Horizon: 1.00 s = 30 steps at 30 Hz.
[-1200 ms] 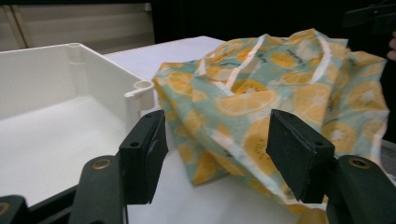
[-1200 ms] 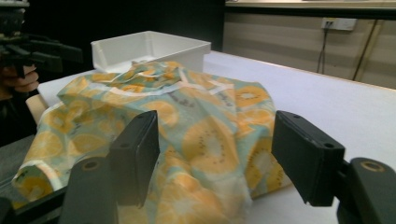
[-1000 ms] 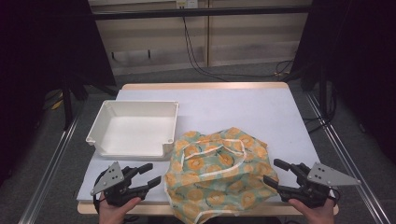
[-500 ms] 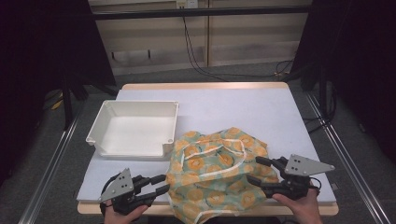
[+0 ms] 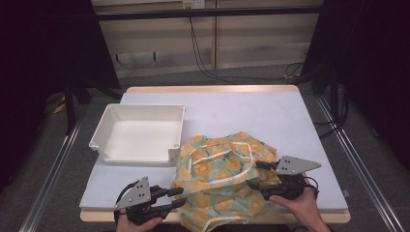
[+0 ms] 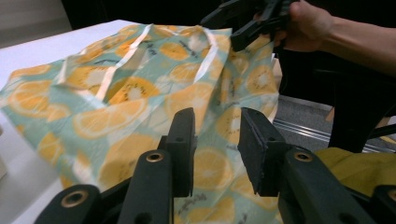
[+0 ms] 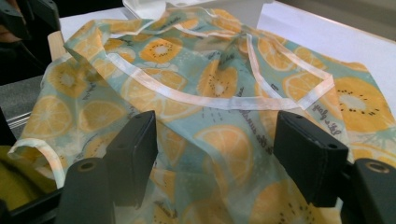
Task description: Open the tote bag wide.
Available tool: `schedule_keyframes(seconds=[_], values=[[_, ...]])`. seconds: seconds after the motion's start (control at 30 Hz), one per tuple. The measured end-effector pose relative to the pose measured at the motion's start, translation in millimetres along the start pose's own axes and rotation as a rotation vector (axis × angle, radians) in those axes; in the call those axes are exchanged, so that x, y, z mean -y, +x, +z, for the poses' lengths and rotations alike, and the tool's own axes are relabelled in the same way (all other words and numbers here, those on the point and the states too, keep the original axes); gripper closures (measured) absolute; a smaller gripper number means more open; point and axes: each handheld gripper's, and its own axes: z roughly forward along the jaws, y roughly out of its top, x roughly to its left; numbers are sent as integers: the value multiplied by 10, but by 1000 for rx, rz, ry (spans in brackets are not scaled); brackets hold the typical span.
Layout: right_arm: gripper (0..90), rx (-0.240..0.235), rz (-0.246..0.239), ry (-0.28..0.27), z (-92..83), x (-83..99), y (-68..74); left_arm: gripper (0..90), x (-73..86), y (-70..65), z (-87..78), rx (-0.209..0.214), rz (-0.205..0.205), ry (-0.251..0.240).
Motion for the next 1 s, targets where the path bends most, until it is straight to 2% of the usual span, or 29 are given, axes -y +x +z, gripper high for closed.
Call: schedule_keyframes(seconds=[0.13, 0.2, 0.27, 0.3, 0.37, 0.4, 0.43, 0.57, 0.73, 0.77, 0.8, 0.87, 0.93, 0.97, 1.0], values=[[398, 10, -11, 25, 67, -3, -39, 648, -43, -10, 106, 23, 3, 10], [463, 14, -4, 29, 92, -2, -65, 648, -70, -18, 163, 33, 21, 24], [593, 15, 16, 36, 114, -3, -98, 638, -81, -20, 211, 44, 22, 26], [663, -1, 25, 32, 116, -6, -113, 638, -84, -20, 231, 47, 19, 29], [766, -3, 46, 25, 126, -23, -137, 637, -89, -13, 275, 56, 18, 31], [826, -22, 52, 18, 131, -40, -154, 638, -95, -12, 288, 51, 17, 34], [851, -27, 55, 12, 137, -53, -167, 638, -102, -9, 313, 59, 20, 34], [898, -40, 70, -13, 162, -163, -235, 639, -166, -7, 418, 76, 41, 44], [900, -49, 85, -56, 192, -273, -326, 640, -245, -14, 595, 118, 66, 52], [900, -52, 89, -64, 202, -290, -344, 640, -264, -17, 649, 123, 61, 54], [900, -54, 93, -69, 222, -308, -363, 640, -286, -2, 689, 123, 78, 63], [900, -54, 92, -72, 255, -330, -382, 640, -315, 23, 783, 140, 64, 52], [900, -64, 98, -79, 288, -352, -402, 643, -344, 55, 855, 140, 73, 62], [900, -61, 99, -79, 298, -363, -410, 691, -357, 73, 891, 158, 73, 63], [900, -61, 98, -85, 310, -371, -421, 708, -371, 85, 925, 150, 77, 73]])
